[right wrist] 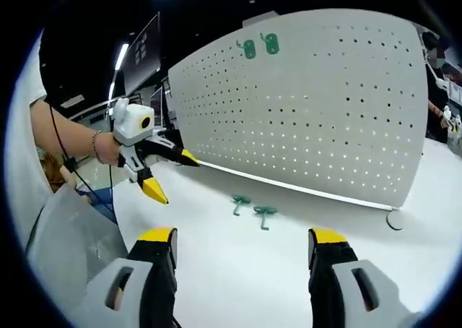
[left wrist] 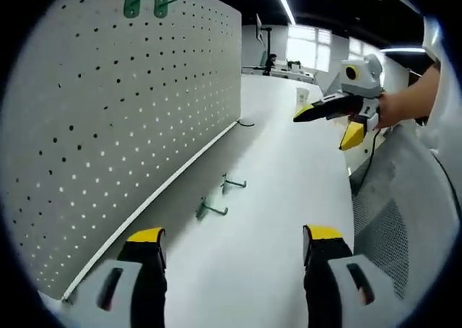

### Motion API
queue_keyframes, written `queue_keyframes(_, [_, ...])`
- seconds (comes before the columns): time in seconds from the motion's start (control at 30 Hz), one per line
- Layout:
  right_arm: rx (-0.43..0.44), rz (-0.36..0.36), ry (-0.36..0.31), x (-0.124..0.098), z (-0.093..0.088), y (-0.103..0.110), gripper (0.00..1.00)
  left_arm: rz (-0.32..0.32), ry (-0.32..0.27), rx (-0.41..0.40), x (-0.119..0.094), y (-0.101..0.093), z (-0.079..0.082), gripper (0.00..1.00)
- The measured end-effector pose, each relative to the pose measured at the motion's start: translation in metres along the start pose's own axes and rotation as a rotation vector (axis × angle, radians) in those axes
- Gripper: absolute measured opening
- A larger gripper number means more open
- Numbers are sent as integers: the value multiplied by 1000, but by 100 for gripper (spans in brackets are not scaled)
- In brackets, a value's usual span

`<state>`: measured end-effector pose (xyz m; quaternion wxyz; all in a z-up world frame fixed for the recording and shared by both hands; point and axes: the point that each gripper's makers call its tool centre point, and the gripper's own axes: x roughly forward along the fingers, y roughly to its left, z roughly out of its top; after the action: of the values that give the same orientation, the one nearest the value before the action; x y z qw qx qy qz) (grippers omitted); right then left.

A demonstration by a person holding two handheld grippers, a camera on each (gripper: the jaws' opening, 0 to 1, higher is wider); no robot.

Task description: Insert the hook assembly into the mounting plate slot until the hook locks in place.

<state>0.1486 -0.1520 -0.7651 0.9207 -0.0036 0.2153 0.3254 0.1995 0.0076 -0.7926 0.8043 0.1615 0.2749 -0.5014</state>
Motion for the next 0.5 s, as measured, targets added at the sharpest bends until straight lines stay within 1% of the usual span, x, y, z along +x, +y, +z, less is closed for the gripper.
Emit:
queue_keyframes(0.27, [-6,-3,9,-1,0,2,73,-27,23,36,13,3,6,80])
queue_keyframes(0.5, [-4,-5,14,-2,-1,3,76,-57,46,67,27,4,9,80])
